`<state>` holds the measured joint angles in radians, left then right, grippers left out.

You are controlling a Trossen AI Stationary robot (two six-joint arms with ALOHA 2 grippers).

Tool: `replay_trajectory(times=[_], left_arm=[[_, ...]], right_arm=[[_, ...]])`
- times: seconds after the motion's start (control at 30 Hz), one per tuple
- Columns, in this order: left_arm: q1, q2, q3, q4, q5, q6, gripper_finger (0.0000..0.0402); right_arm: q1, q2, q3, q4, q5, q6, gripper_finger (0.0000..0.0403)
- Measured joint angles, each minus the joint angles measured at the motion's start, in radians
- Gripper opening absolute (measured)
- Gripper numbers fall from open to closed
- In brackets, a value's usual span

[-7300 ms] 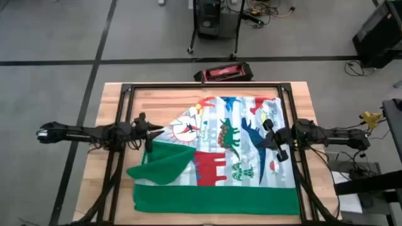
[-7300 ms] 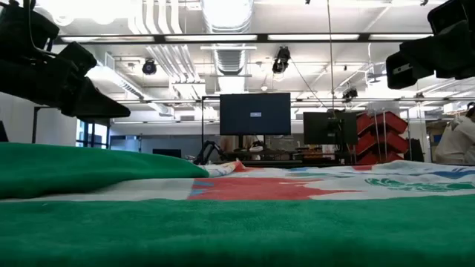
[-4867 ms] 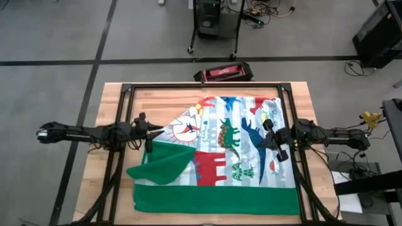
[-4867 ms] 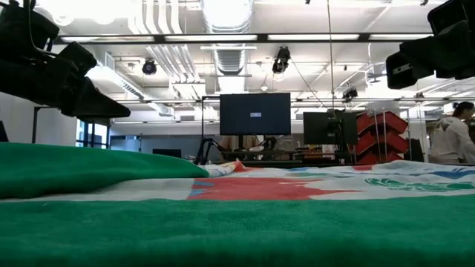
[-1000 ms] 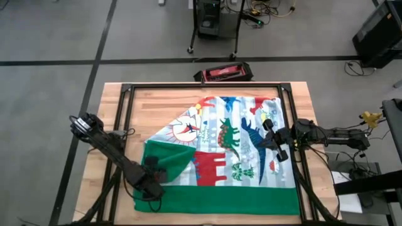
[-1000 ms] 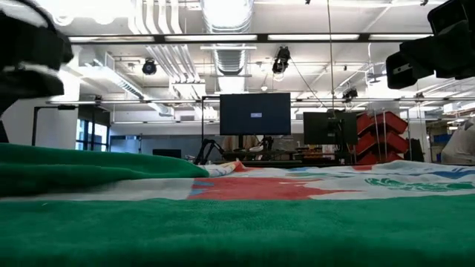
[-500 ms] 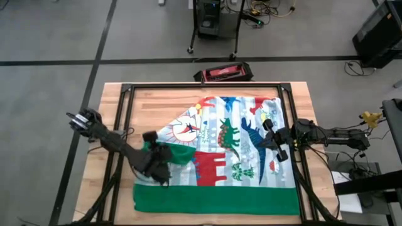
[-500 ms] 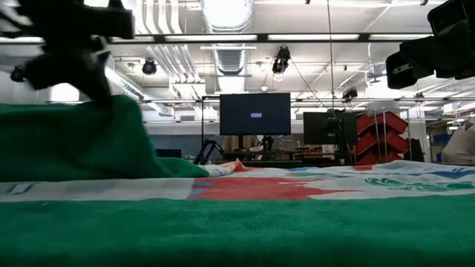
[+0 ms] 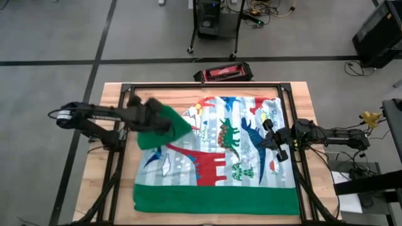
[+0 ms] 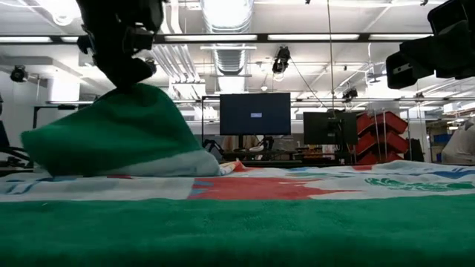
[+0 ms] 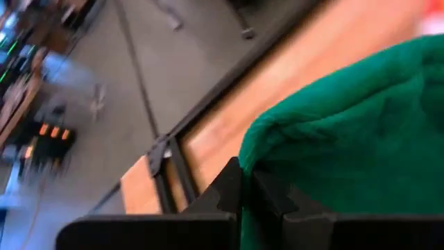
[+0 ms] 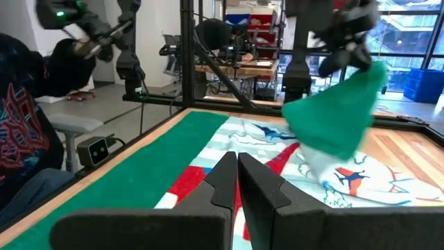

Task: Roll towel
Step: Fold the multi-color dinosaur print towel

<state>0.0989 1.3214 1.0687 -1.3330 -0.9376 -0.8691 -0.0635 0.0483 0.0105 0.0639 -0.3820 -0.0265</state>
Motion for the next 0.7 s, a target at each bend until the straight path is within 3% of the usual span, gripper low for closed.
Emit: replay_trajectory(times=[0.33,0.7], left_arm=[[0.345,-0.028,0.0,0.001,-0.121,0.016,0.0],[0.496,-0.027,0.0,-0.004,-0.187,0.109,0.0]], right_arm=[[0.0,0.0,0.0,0.001,0.0,0.0,0.0002],[0.0,0.0,0.0,0.15,0.0,0.0,0.0002]])
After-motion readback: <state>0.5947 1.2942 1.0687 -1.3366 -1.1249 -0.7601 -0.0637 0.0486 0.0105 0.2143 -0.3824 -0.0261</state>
